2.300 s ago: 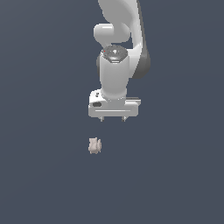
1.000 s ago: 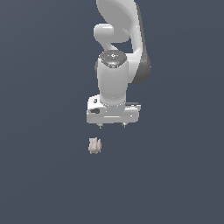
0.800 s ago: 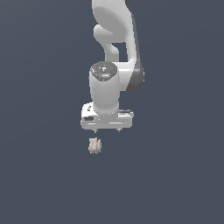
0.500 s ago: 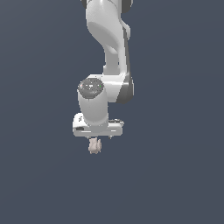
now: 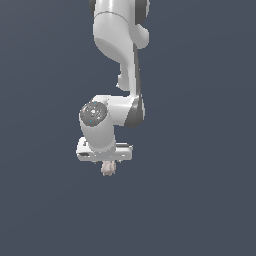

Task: Pick up the object and move it to a goal position.

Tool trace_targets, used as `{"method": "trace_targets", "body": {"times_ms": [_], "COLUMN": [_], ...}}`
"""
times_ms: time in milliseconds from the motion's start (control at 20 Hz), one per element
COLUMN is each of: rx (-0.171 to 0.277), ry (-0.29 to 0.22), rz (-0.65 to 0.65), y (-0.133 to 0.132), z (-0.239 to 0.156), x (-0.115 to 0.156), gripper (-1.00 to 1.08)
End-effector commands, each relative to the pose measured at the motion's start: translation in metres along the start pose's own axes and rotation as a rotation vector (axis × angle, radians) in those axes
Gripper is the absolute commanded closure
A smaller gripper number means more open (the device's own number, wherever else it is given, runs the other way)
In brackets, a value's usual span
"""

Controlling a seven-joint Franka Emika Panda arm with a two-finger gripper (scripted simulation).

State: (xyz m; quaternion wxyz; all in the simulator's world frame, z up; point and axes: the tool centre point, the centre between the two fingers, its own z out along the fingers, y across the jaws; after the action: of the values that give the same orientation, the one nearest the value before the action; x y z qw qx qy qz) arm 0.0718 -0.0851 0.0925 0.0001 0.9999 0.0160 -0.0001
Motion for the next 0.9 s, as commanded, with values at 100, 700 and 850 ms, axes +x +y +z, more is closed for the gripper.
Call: {"method": "trace_targets", "body": {"times_ms": [100, 700, 850], "rx": [0.000, 0.000, 0.000], "ry": [0.000, 0.000, 0.000], "rz": [0.000, -0.001, -0.001], "y": [0.000, 0.001, 0.001], "z": [0.002, 0.050, 0.051], "x": [0.000, -0.001, 0.000], "gripper": [-0.92, -0.92, -0.92]}}
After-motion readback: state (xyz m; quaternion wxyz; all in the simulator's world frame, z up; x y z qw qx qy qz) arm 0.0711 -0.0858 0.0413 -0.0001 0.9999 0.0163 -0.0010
